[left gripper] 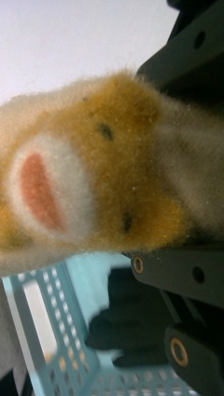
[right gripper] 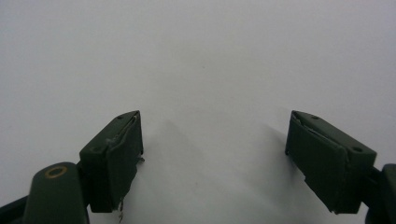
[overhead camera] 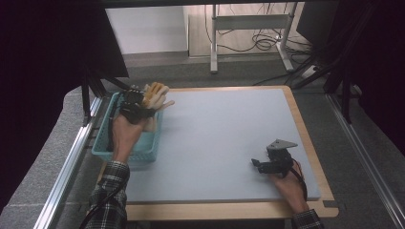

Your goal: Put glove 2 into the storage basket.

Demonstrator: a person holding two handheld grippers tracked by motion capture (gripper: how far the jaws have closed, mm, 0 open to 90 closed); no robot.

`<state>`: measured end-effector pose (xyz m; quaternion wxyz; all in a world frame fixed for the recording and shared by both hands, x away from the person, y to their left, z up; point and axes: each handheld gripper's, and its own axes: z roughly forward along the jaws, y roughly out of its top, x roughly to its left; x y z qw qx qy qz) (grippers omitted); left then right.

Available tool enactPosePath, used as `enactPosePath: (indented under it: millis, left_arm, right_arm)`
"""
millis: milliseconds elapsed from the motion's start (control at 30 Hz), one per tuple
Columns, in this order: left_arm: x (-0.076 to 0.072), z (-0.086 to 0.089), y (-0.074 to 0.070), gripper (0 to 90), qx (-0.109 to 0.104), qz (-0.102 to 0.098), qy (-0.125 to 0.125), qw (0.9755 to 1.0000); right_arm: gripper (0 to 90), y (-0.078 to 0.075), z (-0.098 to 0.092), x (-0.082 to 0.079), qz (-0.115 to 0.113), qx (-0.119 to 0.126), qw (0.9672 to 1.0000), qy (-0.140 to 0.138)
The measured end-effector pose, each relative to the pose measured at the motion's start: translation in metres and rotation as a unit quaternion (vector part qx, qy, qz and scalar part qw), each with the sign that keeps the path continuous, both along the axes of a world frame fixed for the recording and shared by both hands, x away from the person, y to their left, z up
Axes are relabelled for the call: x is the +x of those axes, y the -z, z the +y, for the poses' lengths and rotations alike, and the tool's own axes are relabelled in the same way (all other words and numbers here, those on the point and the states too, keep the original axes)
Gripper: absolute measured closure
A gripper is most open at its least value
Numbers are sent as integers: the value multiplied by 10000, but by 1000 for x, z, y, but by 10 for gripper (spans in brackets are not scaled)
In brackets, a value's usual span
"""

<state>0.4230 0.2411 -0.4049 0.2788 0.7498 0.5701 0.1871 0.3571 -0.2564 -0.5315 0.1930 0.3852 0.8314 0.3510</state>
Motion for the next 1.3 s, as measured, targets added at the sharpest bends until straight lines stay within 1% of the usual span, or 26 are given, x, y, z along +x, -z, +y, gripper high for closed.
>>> enactPosePath:
  millis: [133,200,233,333,400,433,467,567,667,733,767,833,900,933,1033,1100,1167,1233,1267,1300]
  left_arm:
    - [-1,19,1,567,61,25,-260,9996]
    - [-1,28,4,566,114,59,-364,9993]
    - [-1,31,6,566,99,90,-437,9990]
    - [1,39,15,564,151,192,-581,9980]
    - [3,42,22,564,195,281,-634,9974]
    - [6,43,30,563,214,359,-655,9970]
    - [6,43,30,563,214,359,-655,9970]
    - [11,41,42,562,250,497,-654,9963]
    - [17,36,53,559,267,636,-593,9959]
    - [22,27,63,554,331,799,-466,9952]
    - [22,27,63,552,331,799,-466,9952]
    - [26,21,68,551,396,872,-401,9946]
    - [29,16,73,546,399,981,-331,9938]
    - [31,13,75,541,419,1034,-258,9934]
    - [36,6,80,528,492,1179,-178,9916]
    - [39,5,83,510,457,1254,-145,9909]
    - [42,5,87,499,390,1371,-136,9897]
    - [46,5,93,443,337,1594,-122,9866]
    - [47,7,95,382,286,1649,-154,9858]
    - [47,10,96,382,250,1681,-191,9853]
  right_arm:
    - [184,0,0,0,1,0,10000,1]
    - [184,0,0,0,2,1,10000,2]
    - [184,0,0,0,2,1,10000,2]
    - [184,0,0,0,3,0,10000,3]
    - [184,0,0,0,3,0,10000,3]
    - [183,0,0,0,2,0,10000,3]
    - [183,0,0,0,2,0,10000,3]
    - [184,0,0,0,1,1,10000,3]
    - [184,0,0,0,2,3,10000,4]
    - [184,0,0,0,0,3,10000,3]
    - [184,0,0,0,0,3,10000,3]
    - [184,0,0,0,-1,1,10000,3]
    - [183,0,0,0,0,3,10000,4]
    - [184,0,0,0,-1,2,10000,3]
    - [184,0,0,0,0,2,10000,4]
    - [184,0,0,0,1,4,10000,4]
    - [184,0,0,0,0,2,10000,3]
    - [183,0,0,0,0,2,10000,3]
    - [184,0,0,0,1,3,10000,3]
    - [184,0,0,0,1,3,10000,3]
